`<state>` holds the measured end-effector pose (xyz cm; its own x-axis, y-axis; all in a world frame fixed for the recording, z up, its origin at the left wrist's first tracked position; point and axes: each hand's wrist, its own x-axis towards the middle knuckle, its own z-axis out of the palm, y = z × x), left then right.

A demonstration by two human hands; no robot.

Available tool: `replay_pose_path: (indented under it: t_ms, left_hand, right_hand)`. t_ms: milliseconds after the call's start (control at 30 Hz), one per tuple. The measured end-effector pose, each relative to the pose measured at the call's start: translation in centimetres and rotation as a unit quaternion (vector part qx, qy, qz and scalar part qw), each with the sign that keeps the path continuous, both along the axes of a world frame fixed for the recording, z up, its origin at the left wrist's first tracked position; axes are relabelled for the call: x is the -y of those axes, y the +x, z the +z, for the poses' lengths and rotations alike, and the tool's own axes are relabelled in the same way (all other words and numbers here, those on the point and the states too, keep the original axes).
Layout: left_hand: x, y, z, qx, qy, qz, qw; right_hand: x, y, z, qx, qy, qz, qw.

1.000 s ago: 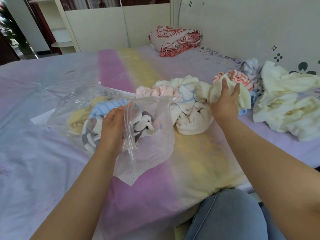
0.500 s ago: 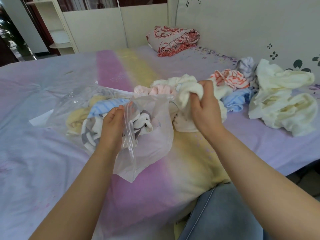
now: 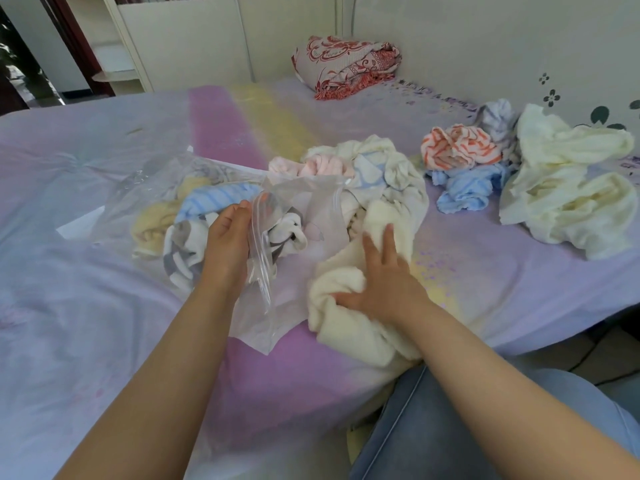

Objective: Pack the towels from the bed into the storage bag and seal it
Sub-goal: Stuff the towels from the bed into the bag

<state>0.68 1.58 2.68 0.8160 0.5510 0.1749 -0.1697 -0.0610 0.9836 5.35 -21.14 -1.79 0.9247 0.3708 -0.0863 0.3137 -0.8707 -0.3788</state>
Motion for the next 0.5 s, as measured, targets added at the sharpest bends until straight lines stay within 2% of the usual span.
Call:
replay_pose_path:
  t_ms: [67,167,267,367,433,500]
  left_hand:
    - [0.0,0.1,0.0,0.002,-0.001,-0.001,1.0]
    - [-0.1,0.0,0.1,0.002,0.001,-0.006,1.0]
    - [-0.2,-0.1,0.5,0.003,0.007,-0.013,1.0]
    - [-0.4,-0.5,0.7,-0.002,0.014,-0.014,1.0]
    - [-0.4,-0.8,1.0,0.008,-0.003,-0.028,1.0]
    - [-0.4,-1.1,1.5,0.02,-0.029,-0.054,0.998]
  right_hand:
    - [0.8,0.2,-0.2,-0.079,-0.025,-0.018,0.996]
    - [0.8,0.3,0.0,-0.111,-0.052,-0.026,0.992]
    - [1.2,0.6,1.7,-0.135,-0.059,0.051,0.988]
    - [3.1,1.3,6.0,-0.173,0.046,0.176,0.968]
    - [3.8,1.6,9.2,-0.193,0.162,0.201,0.947]
    - [3.0,2.3,11.0,-0.166,0.216,0.201,0.941]
